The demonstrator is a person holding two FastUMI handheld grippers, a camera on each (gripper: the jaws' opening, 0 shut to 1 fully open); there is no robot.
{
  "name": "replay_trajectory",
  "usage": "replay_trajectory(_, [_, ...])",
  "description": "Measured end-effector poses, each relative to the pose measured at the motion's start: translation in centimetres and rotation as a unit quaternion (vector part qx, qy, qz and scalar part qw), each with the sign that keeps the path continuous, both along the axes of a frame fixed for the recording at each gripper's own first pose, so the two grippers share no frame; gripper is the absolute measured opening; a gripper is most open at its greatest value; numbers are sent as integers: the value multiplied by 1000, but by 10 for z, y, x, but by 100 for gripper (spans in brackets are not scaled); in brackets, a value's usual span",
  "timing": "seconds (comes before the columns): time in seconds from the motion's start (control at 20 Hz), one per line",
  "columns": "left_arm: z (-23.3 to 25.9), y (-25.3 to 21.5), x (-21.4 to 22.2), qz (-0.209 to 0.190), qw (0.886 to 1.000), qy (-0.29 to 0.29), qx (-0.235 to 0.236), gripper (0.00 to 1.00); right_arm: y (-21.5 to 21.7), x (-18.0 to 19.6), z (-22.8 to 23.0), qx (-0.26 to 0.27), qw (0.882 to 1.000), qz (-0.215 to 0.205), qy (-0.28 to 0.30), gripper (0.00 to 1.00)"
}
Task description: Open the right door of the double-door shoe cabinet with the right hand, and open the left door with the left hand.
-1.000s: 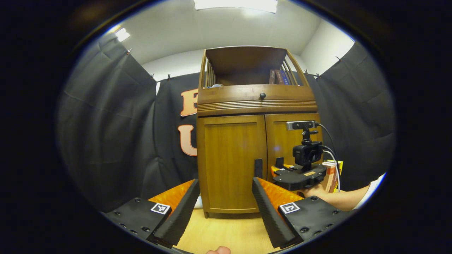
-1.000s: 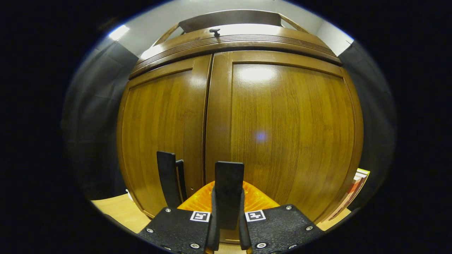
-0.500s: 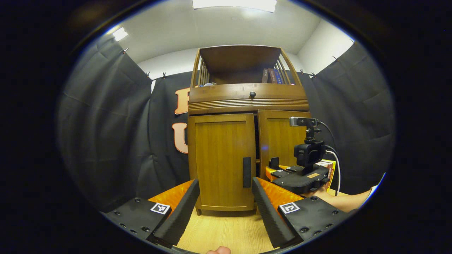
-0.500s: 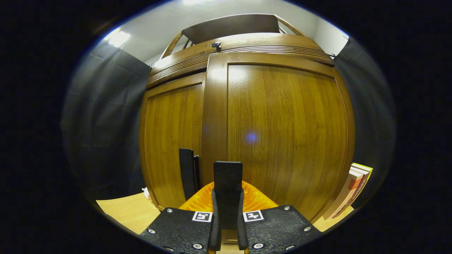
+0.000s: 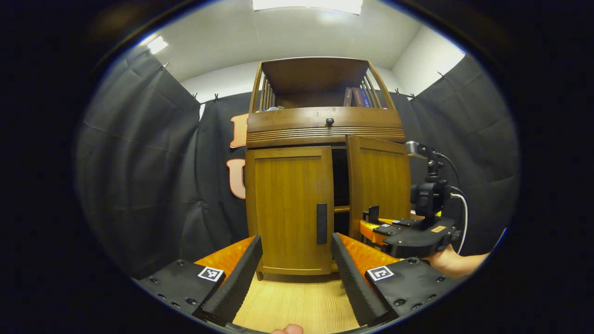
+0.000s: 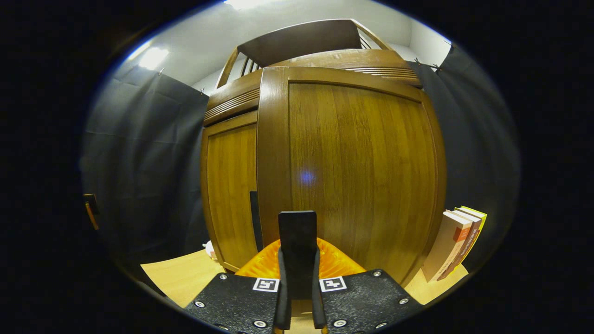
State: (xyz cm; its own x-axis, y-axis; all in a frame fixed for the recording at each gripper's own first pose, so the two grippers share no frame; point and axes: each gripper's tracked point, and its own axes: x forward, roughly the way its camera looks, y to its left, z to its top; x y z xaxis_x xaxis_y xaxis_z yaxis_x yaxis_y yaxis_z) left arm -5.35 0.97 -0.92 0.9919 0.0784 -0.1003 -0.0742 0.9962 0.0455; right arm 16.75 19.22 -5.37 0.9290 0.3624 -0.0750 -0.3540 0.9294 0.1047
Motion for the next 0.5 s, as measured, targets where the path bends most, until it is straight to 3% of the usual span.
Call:
replay_trajectory(0.1, [-1,-2,1,-2,1000,-1,-2,94,-7,-11,2,5,1000,3,3,21])
replay_trajectory(0.15, [-1,-3,2,-2,1000,-2,-3,94,-11,-15,3,4,1000,5,3,17])
replay_trajectory(0.2, [-1,-5,3,-2,1000,-2,-4,94,-16,-20,3,4,1000,6,2,21])
replay_trajectory(0.5, [-7,-14,13,-6,1000,-1,-15,94,-46,-54,7,-1,1000,4,12,17])
